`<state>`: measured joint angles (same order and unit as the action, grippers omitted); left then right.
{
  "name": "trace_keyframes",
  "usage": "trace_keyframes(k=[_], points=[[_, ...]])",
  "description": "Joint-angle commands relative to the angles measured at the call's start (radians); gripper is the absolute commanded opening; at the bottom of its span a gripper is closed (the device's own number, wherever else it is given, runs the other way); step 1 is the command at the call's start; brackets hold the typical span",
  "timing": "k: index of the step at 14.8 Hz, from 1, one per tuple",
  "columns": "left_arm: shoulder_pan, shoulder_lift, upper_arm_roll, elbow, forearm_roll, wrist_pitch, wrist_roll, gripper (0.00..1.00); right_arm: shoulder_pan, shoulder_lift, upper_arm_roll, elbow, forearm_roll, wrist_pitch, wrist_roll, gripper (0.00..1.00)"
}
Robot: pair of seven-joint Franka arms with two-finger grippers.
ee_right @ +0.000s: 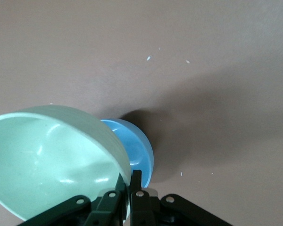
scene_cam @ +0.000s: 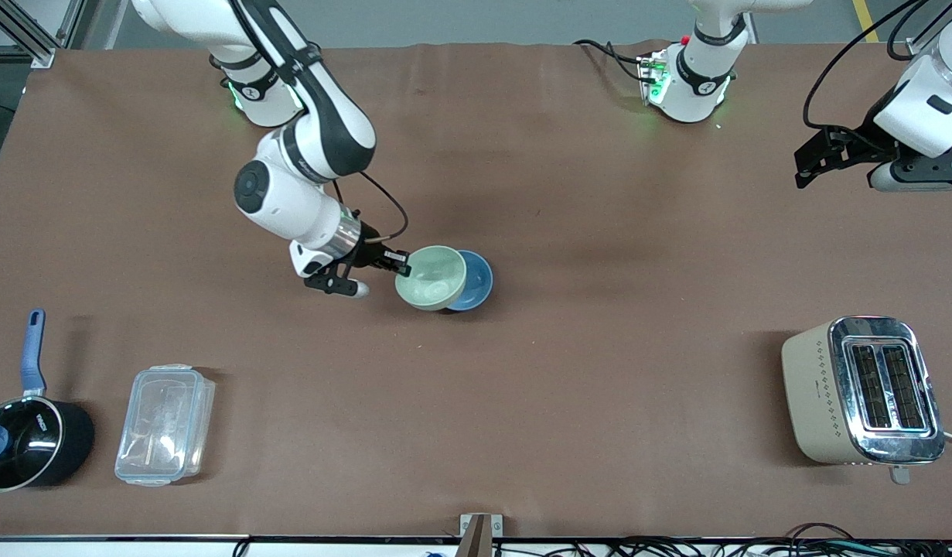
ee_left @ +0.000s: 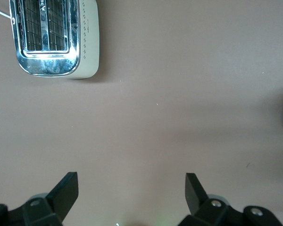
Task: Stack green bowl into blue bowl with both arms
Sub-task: 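Lower the green bowl into the blue bowl and open the right gripper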
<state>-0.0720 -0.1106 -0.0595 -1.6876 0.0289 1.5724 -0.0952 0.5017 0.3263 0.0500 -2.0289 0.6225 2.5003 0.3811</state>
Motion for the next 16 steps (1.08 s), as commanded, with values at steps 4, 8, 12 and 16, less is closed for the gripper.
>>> trace_keyframes(k=[4, 8, 12, 16], points=[[0.004, -0.004, 0.006, -0.014, -0.012, 0.011, 0.012, 1.00, 0.011, 0.106, -0.015, 0.076, 0.013, -0.003, 0.015, 0.05], [0.006, -0.003, 0.006, -0.014, -0.012, 0.011, 0.002, 1.00, 0.041, 0.122, -0.015, 0.076, 0.011, 0.009, 0.022, 0.07], [0.006, 0.002, 0.006, -0.012, -0.012, 0.012, 0.000, 1.00, 0.049, 0.137, -0.013, 0.078, 0.011, 0.028, 0.032, 0.08], [0.006, 0.002, 0.006, -0.012, -0.012, 0.012, 0.000, 1.00, 0.069, 0.137, -0.013, 0.076, 0.013, 0.016, 0.044, 0.22]])
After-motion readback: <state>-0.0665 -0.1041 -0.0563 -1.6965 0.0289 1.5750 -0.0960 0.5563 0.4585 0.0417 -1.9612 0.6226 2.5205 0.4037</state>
